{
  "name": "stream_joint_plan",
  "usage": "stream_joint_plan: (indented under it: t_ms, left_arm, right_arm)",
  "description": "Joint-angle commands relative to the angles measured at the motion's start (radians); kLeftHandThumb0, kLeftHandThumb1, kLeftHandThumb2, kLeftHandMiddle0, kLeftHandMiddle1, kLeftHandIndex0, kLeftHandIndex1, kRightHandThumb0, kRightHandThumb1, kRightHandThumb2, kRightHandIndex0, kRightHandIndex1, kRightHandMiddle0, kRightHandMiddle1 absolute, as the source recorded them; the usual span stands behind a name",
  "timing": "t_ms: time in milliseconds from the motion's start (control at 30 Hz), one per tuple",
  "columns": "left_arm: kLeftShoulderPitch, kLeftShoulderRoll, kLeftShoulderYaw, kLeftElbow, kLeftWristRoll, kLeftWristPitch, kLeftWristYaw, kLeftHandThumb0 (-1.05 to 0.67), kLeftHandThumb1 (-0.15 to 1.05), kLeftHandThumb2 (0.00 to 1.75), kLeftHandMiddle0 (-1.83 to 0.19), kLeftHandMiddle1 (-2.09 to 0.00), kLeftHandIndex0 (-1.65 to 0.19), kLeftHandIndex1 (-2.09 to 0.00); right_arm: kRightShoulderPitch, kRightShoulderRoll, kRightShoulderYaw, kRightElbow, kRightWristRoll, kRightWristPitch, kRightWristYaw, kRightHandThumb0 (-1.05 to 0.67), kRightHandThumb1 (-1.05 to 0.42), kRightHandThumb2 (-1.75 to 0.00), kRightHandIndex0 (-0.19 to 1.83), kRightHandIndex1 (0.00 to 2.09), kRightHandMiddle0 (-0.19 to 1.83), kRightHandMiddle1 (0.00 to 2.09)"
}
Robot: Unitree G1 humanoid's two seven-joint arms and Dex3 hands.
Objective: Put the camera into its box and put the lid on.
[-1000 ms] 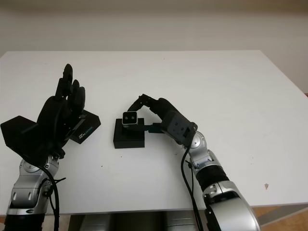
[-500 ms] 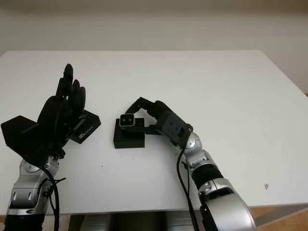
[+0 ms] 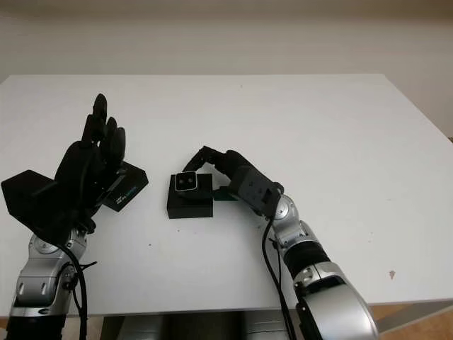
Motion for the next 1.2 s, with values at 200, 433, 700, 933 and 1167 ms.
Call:
stream_joint_plan:
  t_ms: [200,433,700,933,1167]
  left_arm:
    - [0.009,0.008,0.005,-0.024,-0.005,-0.002,-0.006,-0.63,1.05,0.6,0.19,0.0,0.19,0.0]
    - [0.009,0.008,0.007,-0.023,-0.006,-0.002,-0.008,-0.64,1.05,0.6,0.19,0.0,0.19,0.0]
    - [0.01,0.008,0.006,-0.023,-0.005,-0.007,-0.01,-0.64,1.05,0.61,0.19,0.0,0.19,0.0]
    - [0.007,-0.001,0.011,-0.022,-0.008,-0.004,0.0,-0.64,1.05,0.58,0.19,0.0,0.19,0.0]
    - [0.005,0.006,0.006,-0.018,-0.004,-0.009,-0.005,-0.64,1.05,0.6,0.19,0.0,0.19,0.0]
  right_arm:
    - [-0.015,-0.011,-0.003,0.02,0.001,-0.007,0.015,-0.51,-0.98,-0.05,0.15,0.05,0.37,1.52]
    - [-0.017,-0.012,0.002,0.032,-0.006,-0.005,0.014,-0.52,-0.99,-0.06,0.15,0.05,0.38,1.53]
    - [-0.014,-0.031,0.045,0.012,-0.062,0.001,0.041,-0.61,-0.93,-0.05,-0.14,0.03,0.08,0.51]
    - [0.019,-0.052,0.076,-0.054,-0.135,-0.077,-0.069,-0.71,-0.92,-0.05,-0.19,0.0,-0.09,0.11]
    - [0.05,-0.086,0.087,-0.16,-0.197,-0.091,-0.17,-0.72,-0.91,-0.05,-0.19,0.0,-0.14,0.07]
